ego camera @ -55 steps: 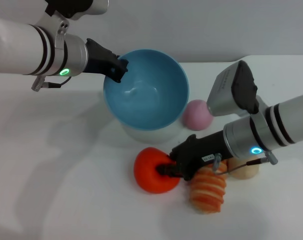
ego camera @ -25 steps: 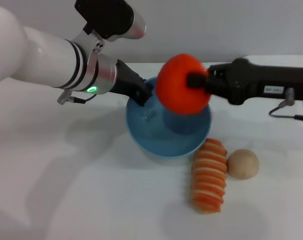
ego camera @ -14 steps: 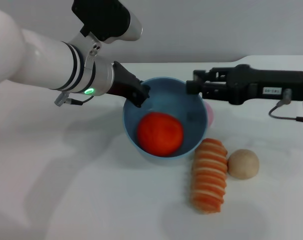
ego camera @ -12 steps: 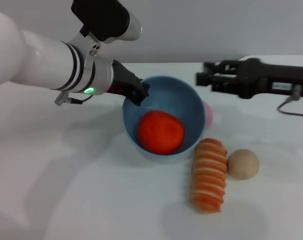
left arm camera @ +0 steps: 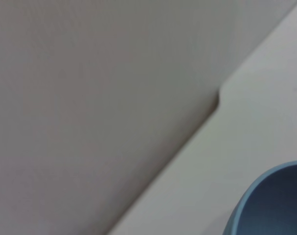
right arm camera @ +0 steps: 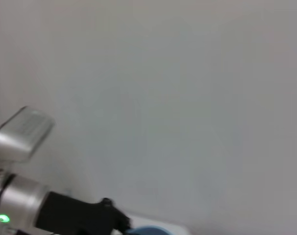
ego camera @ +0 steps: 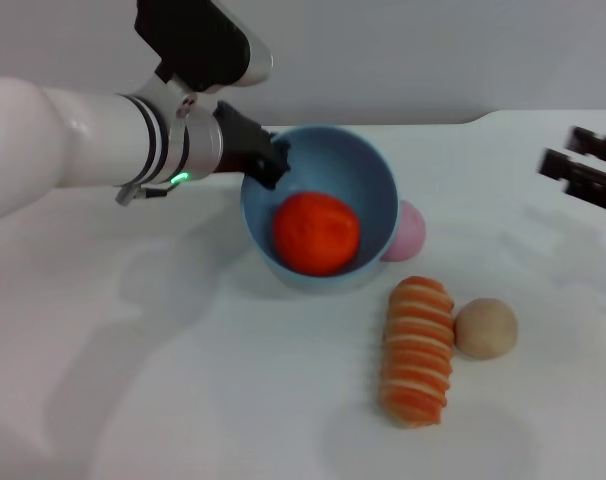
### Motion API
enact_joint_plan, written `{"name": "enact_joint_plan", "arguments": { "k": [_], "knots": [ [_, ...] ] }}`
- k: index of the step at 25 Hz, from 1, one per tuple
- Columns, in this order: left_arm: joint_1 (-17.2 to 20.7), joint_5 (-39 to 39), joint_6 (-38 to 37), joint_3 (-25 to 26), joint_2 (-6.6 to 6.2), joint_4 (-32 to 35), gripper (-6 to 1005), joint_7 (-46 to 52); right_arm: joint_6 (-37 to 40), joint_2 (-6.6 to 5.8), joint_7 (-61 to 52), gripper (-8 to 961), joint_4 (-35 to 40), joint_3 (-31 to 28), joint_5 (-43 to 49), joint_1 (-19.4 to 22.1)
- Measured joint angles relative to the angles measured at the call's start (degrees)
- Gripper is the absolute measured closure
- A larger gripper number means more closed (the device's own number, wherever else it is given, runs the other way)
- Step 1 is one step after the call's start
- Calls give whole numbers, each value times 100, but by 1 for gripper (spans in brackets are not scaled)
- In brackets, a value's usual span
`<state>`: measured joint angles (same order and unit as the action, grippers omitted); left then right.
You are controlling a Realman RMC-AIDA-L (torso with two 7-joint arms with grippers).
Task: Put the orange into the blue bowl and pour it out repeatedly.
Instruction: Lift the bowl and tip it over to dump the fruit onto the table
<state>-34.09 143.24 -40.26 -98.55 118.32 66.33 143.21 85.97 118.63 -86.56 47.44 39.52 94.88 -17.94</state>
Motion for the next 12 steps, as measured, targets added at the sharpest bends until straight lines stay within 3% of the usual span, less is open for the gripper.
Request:
{"name": "enact_joint_plan", "arguments": {
  "k": [6,12],
  "knots": [
    [160,146,666,-235,-8,312,1000,-729,-40,10,2114,285,-1547,-415,-1248,504],
    [548,828,1580,-822,-12,677,999,-867,-41,19,3317,291,-2787,-910,-2137,518]
  ]
}}
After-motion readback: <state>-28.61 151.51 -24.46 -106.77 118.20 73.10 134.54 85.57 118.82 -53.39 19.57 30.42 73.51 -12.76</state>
